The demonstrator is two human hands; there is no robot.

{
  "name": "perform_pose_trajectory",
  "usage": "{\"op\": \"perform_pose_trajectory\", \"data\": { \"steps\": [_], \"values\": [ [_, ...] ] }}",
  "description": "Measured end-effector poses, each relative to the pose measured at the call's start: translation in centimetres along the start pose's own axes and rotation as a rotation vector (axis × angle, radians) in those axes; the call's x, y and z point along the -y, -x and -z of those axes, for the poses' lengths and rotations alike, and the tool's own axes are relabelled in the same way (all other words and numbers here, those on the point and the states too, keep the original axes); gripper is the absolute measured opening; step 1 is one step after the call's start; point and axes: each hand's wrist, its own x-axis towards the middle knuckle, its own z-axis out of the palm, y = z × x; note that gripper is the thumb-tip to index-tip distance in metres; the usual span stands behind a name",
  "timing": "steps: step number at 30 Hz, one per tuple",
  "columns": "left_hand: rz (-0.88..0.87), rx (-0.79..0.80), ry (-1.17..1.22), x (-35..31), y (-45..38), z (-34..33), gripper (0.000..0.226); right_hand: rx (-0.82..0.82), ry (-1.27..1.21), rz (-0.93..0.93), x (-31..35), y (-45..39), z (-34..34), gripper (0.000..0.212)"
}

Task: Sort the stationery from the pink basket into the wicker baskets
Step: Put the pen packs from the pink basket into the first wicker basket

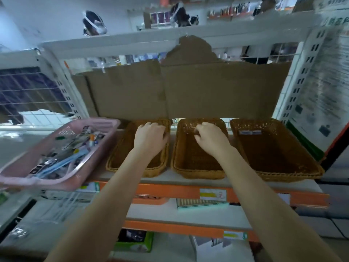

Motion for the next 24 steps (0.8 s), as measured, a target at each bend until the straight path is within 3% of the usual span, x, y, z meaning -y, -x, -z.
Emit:
{"op": "perform_pose_trajectory", "data": {
  "steps": [14, 24],
  "values": [
    [0.108, 0.028, -0.071, 27.3, 5.8, -0.4, 0.03, -0.004, -0.08, 0.065, 25.5, -6.0, -9.2, 0.025],
    [0.124, 0.03, 0.007, 36.7, 5.5, -3.6, 0.032, 0.171, -0.025, 0.156, 32.7, -10.5, -14.7, 0.017]
  ]
}}
